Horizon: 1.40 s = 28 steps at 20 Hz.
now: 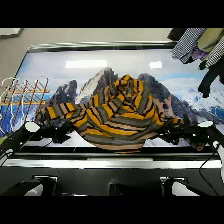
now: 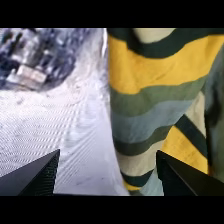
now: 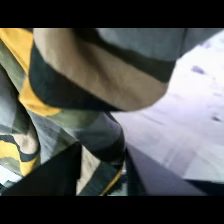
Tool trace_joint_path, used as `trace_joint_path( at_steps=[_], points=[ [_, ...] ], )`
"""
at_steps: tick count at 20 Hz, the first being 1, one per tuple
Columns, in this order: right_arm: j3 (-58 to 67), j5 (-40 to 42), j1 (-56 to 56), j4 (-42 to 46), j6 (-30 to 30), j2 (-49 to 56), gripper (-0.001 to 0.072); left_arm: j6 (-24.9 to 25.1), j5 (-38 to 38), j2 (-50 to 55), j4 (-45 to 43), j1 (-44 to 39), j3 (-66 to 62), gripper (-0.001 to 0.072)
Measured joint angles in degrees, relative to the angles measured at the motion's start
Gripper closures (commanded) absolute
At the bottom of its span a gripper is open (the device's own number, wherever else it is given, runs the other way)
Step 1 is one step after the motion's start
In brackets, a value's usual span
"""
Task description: Fold the clothes and pants, and hang the long-sleeved shirts on hangers.
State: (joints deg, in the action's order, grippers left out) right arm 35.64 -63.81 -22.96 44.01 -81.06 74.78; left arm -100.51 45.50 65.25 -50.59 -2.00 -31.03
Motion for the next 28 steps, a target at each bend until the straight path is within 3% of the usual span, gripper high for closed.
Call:
trace_joint_path(
  at_steps=[2, 3, 4, 5, 6, 10, 14, 20, 24, 28],
  points=[
    [-0.5, 1.0, 0.0, -1.2, 0.5, 0.0, 0.0650, 0.0, -1.9, 0.4, 1.3, -0.9, 0.0, 0.0047],
    [-0.6, 1.4, 0.0, -1.7, 1.0, 0.0, 0.0681, 0.0, -3.0, 0.9, 2.4, -1.6, 0.0, 0.0050],
    [-0.7, 1.5, 0.0, -2.3, 1.4, 0.0, 0.0684, 0.0, -3.8, 1.3, 3.5, -2.4, 0.0, 0.0160],
    [-0.8, 1.7, 0.0, -2.8, 1.7, 0.0, 0.0684, 0.0, -4.7, 1.9, 4.3, -3.3, 0.0, 0.0445],
    [-0.9, 1.7, 0.0, -3.2, 2.0, 0.0, 0.0684, 0.0, -5.2, 2.5, 4.7, -4.3, 0.0, 0.0674],
    [-0.9, 0.8, 0.0, -5.3, 3.2, -1.5, 0.0685, 0.0, -6.8, 3.2, 6.7, -6.6, -0.7, 0.0682],
    [3.6, 0.6, 0.0, -13.0, 7.1, -6.7, 0.0685, 0.0, -6.4, 2.8, 7.5, -5.9, -7.9, 0.0683],
    [30.3, 1.5, 0.0, -18.9, 7.0, -13.0, 0.0684, 0.2, -2.5, -2.6, 1.5, -3.4, -32.5, 0.0682],
    [52.3, 1.9, 0.0, -14.3, 4.1, -18.2, 0.0684, 0.2, -1.8, -10.8, -5.5, -3.0, -47.8, 0.0681],
    [63.8, 1.9, 0.0, -3.8, 0.5, -27.1, 0.0684, 0.2, -1.3, -21.7, -11.7, -2.9, -54.4, 0.0680]
  ],
)
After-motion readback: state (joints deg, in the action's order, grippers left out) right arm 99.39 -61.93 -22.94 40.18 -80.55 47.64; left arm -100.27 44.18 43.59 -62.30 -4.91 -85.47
